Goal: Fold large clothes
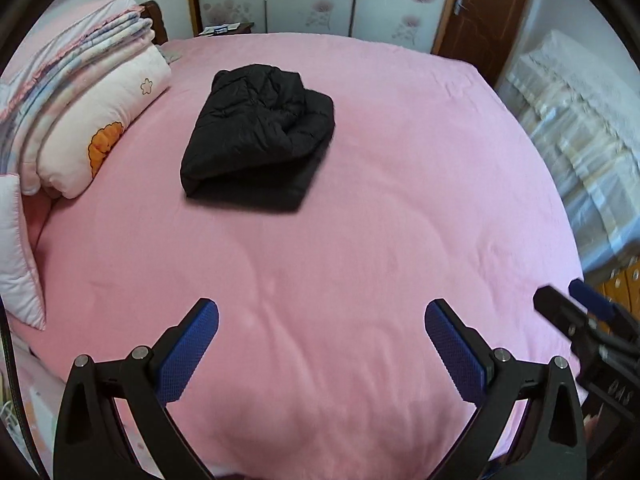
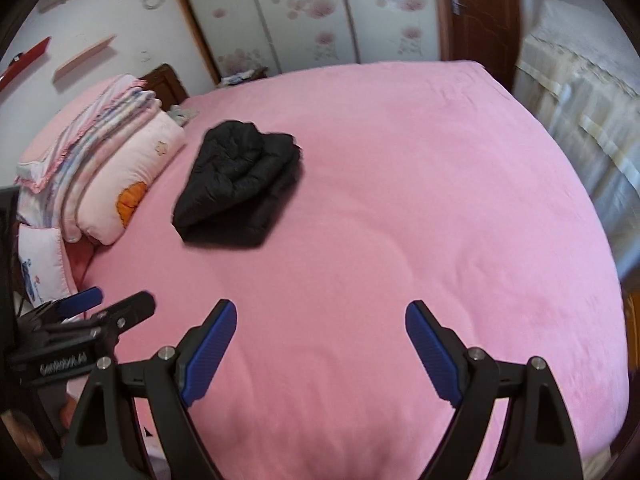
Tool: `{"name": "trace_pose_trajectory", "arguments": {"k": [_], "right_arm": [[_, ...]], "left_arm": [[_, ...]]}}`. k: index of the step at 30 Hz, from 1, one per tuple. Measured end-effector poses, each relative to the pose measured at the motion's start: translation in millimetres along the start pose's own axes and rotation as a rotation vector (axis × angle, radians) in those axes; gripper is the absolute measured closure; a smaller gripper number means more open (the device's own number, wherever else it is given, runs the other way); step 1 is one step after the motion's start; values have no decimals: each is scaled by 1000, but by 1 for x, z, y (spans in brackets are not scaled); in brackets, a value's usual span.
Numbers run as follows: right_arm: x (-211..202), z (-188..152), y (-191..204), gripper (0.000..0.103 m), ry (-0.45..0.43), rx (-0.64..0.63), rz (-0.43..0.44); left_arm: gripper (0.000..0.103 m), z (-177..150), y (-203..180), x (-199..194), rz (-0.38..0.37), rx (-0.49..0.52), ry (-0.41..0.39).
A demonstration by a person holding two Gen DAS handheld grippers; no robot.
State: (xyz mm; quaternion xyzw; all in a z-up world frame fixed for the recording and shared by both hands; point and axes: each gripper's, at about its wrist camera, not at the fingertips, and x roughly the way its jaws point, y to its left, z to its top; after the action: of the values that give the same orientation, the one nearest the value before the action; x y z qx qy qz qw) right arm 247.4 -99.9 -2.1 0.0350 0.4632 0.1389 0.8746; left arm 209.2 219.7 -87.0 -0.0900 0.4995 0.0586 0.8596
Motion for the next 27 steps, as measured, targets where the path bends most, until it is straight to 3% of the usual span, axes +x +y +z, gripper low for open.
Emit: {"name": "trace_pose_trajectory", "arguments": {"k": [3,7,16,27], "right_arm": [[-18,-16,-18,16,33,45,-33],[-37,-28,-33,16,64,100,-15],[-75,-40,-39,16,13,38,-8],[-84,-42,-51,16,8,2,1]], "left_arm": [[1,-19,-11,-14,20,16,5],[1,-38,-23,-34,13,-5,20],[0,-54,-54,-67,20,11,-14],[1,-58,-74,-80,39,13,-24]]}}
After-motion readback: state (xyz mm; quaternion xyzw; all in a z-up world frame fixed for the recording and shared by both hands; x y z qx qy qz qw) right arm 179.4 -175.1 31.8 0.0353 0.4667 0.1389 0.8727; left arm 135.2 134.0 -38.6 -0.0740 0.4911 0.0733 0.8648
